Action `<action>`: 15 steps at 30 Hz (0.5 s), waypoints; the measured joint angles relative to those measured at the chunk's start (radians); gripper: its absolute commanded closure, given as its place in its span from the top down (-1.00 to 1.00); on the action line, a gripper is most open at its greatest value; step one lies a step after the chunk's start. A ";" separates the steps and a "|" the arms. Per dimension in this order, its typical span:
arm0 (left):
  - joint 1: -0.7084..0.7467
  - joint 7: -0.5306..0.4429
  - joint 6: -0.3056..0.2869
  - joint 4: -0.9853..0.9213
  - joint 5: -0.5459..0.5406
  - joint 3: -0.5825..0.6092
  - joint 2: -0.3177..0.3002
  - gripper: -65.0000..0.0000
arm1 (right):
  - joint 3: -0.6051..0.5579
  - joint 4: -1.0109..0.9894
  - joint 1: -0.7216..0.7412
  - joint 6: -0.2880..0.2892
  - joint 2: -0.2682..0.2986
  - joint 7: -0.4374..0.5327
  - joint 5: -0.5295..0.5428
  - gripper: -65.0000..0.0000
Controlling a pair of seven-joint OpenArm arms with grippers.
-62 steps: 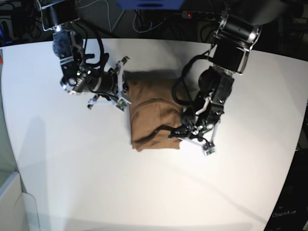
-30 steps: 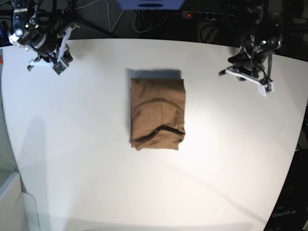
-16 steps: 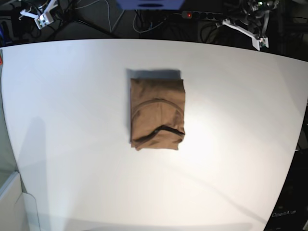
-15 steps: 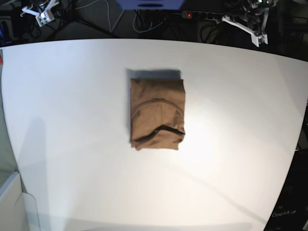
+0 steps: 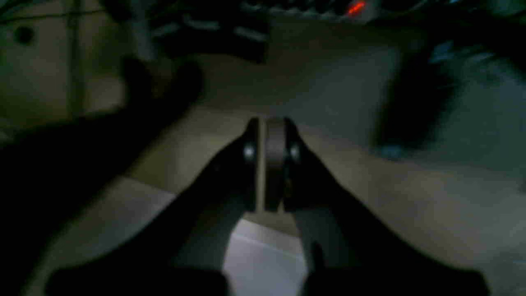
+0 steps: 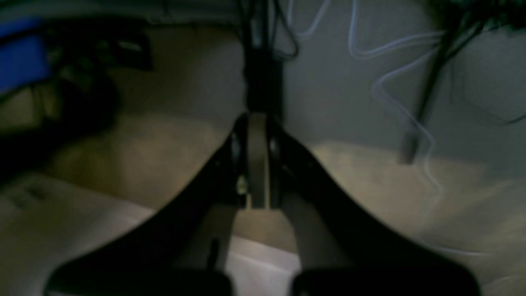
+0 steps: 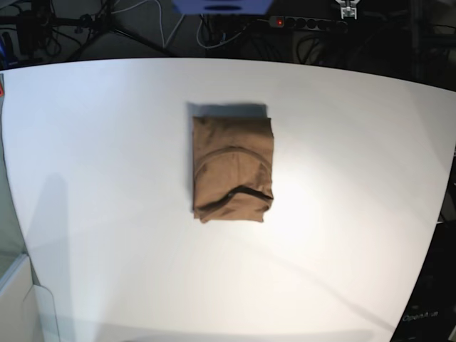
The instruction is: Fold the T-shirt properly
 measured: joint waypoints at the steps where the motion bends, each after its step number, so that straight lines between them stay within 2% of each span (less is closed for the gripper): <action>1: -0.034 -0.029 0.000 -0.081 -0.012 0.043 0.002 -0.93 | 0.014 -0.105 0.046 -0.005 0.006 0.061 0.000 -1.00; 4: -0.143 -0.184 -0.006 -0.358 -0.008 0.144 0.056 -0.93 | 0.021 -0.448 0.199 -0.005 0.053 0.209 0.002 -1.00; 6: -0.222 -0.296 -0.032 -0.536 -0.004 0.193 0.101 -0.93 | 0.010 -0.644 0.280 -0.007 0.079 0.356 0.008 -1.00; 7: -0.257 -0.334 -0.068 -0.618 -0.002 0.208 0.123 -0.93 | -0.014 -0.668 0.301 -0.045 0.080 0.379 0.001 -1.00; 10: -0.375 -0.448 -0.219 -0.863 -0.006 0.214 0.187 -0.93 | -0.111 -0.665 0.358 -0.210 0.080 0.462 0.002 -1.00; 11: -0.401 -0.470 -0.251 -0.920 -0.009 0.214 0.203 -0.93 | -0.141 -0.661 0.376 -0.267 0.080 0.464 0.007 -1.00; 13: -0.435 -0.531 -0.298 -0.987 -0.037 0.214 0.227 -0.93 | -0.193 -0.655 0.409 -0.357 0.073 0.448 0.010 -1.00; 15: -0.453 -0.567 -0.316 -0.990 -0.082 0.214 0.237 -0.93 | -0.211 -0.655 0.416 -0.444 0.051 0.404 0.008 -1.00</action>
